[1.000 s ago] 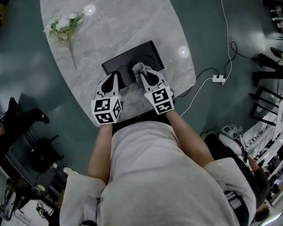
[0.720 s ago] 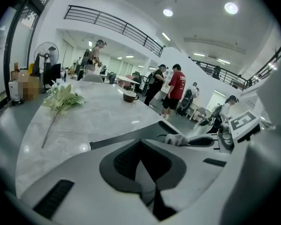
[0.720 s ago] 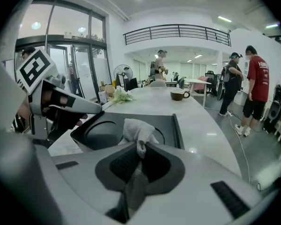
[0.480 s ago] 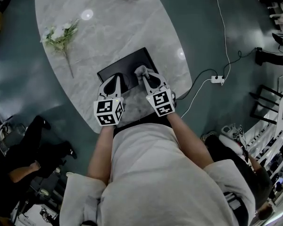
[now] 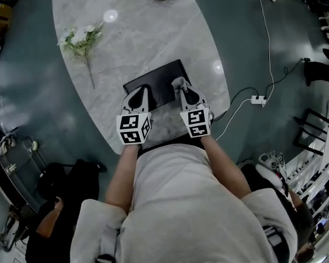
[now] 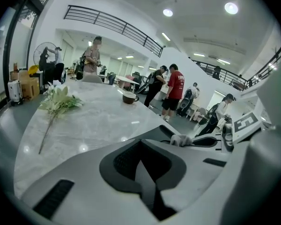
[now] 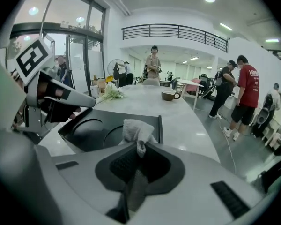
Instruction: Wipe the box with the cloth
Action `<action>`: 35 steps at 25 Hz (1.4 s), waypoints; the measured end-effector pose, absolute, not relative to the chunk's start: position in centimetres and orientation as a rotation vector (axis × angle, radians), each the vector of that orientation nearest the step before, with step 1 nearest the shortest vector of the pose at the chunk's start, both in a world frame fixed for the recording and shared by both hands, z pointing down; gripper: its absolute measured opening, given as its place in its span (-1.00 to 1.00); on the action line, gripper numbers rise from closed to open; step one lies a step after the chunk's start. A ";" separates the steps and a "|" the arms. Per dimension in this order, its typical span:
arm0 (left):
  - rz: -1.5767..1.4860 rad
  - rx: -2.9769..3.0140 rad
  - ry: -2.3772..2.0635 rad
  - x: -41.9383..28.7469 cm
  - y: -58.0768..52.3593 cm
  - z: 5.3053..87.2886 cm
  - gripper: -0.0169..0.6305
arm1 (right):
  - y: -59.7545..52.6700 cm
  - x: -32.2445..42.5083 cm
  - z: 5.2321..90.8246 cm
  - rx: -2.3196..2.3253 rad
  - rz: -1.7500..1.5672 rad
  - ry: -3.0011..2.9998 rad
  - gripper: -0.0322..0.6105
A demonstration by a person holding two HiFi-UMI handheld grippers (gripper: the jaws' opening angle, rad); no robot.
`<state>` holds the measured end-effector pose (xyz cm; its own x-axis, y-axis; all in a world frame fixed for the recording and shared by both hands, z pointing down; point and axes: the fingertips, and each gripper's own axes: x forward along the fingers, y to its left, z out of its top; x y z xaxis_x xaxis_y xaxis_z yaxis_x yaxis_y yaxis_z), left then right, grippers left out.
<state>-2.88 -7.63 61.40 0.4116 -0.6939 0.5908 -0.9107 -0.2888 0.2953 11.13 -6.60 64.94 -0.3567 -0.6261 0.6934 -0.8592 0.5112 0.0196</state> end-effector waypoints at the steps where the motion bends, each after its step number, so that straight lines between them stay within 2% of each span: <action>1: 0.466 2.068 -1.365 -3.3 -7.7 61.4 -0.88 | -6.7 10.9 64.9 1.201 0.505 -2.119 -0.77; 17: 0.358 1.843 -1.670 -14.8 -4.1 60.6 -0.88 | -5.9 -3.3 61.1 0.801 0.513 -2.400 -0.77; 26: 0.326 1.710 -1.748 -18.9 0.7 61.2 -0.88 | -3.2 -8.0 64.1 0.625 0.515 -2.294 -0.77; 35: 0.314 1.697 -1.737 -19.2 2.1 61.6 -0.88 | -2.5 -8.9 65.9 0.602 0.510 -2.245 -0.77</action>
